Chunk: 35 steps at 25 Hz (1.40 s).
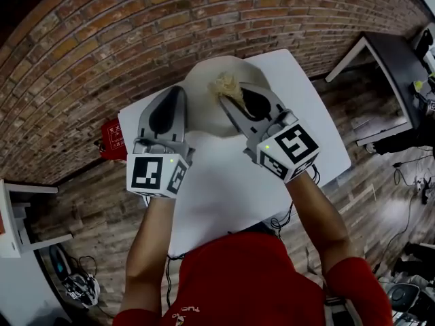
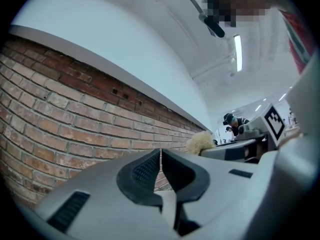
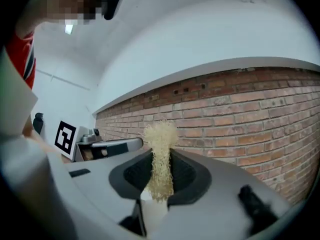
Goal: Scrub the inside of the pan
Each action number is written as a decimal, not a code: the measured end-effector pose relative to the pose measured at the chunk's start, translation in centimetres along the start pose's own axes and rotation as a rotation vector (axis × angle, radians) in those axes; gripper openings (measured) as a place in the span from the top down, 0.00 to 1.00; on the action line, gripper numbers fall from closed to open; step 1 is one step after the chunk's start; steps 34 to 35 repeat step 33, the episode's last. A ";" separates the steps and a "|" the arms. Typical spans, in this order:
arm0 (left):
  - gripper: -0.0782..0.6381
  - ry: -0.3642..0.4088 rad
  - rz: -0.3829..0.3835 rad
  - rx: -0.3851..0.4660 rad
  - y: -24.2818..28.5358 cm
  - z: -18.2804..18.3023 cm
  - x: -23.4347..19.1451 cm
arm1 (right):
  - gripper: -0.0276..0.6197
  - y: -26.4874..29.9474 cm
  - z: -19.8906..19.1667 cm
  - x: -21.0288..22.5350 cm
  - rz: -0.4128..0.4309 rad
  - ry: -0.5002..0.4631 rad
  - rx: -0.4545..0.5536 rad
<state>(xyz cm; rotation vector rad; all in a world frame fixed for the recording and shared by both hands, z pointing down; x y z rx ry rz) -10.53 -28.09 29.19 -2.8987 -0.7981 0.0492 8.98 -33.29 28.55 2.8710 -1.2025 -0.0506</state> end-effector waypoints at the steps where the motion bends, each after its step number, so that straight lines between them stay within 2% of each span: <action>1: 0.86 -0.003 -0.004 0.001 -0.3 0.2 0.4 | 0.82 -0.5 0.0 -0.1 0.000 0.017 0.023; 4: 0.86 -0.006 -0.018 0.002 -1.0 0.6 1.8 | 0.82 -1.8 -0.1 -0.4 -0.002 0.065 0.070; 9: 0.86 0.000 -0.043 0.001 -1.7 0.8 3.8 | 0.82 -3.2 -1.0 -1.4 -0.008 0.110 0.076; 17: 0.86 -0.005 -0.046 -0.003 -2.4 0.5 4.9 | 0.82 -4.7 -1.3 -3.1 0.004 0.093 0.079; 35: 0.86 0.007 -0.055 -0.004 -2.4 0.7 5.3 | 0.82 -5.3 -1.1 -3.2 0.004 0.093 0.080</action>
Point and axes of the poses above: the fingertips, and each gripper's own axes: y forward along the fingers, x to its right, z out of its top, the point moved 10 cm from there along -y, backward along the fingers, and after that the axes turned 13 degrees about -z, right-handed, at the moved point
